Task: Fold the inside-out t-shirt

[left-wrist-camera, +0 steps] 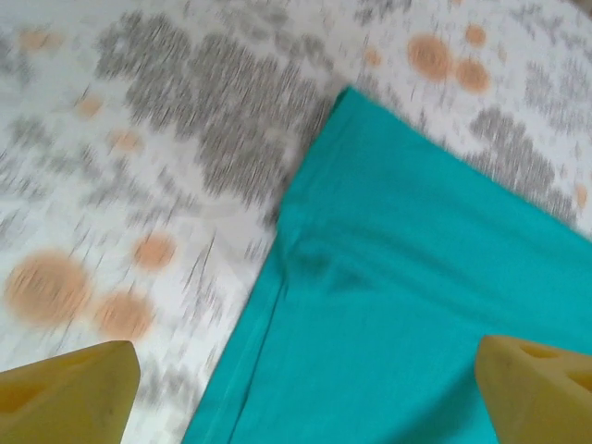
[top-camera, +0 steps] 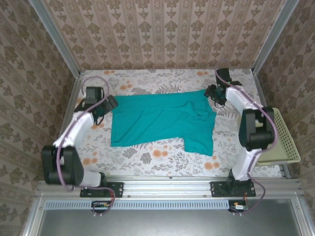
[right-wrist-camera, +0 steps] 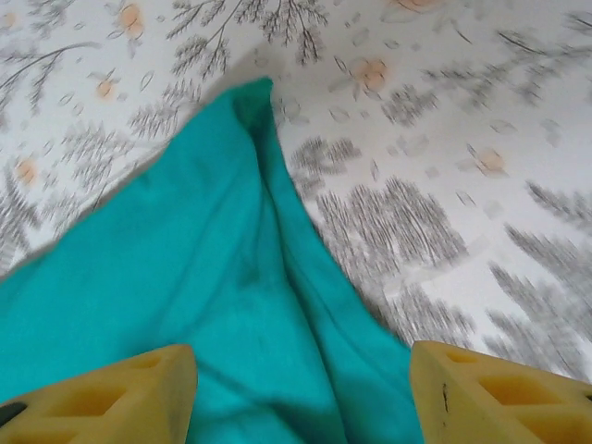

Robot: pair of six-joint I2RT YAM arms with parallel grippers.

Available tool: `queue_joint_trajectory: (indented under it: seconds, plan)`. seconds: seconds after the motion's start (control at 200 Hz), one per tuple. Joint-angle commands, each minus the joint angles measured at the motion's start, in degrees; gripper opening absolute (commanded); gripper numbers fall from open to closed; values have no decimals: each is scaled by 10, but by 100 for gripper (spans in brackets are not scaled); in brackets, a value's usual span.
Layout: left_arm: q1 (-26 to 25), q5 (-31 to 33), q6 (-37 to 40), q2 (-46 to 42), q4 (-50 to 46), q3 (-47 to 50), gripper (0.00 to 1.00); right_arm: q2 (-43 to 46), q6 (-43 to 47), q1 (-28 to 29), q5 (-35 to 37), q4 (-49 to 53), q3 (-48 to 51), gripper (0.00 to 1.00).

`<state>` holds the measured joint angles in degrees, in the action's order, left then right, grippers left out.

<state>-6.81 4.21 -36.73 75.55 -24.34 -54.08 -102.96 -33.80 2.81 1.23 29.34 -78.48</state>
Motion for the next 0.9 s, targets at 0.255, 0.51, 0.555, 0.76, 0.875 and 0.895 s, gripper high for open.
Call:
queue_joint_trajectory:
  seconds: [0.255,0.51,0.555,0.76,0.875,0.895]
  plan:
    - [-98,31,-35,-216,-160,206,80,291,-7,51,9,-26,304,67]
    - [-100,-4,-46,-215,-89,264,70,392,-45,95,25,-7,427,68]
    - [-101,-7,-47,-207,-77,265,67,396,-48,103,28,-4,437,68]
    - [-99,1,-52,-167,-26,271,58,396,-70,152,47,2,466,68]
    - [-96,2,-53,-129,1,268,54,380,-85,176,55,0,474,69]
    - [-96,0,-54,-123,6,268,53,378,-88,180,56,0,475,70]
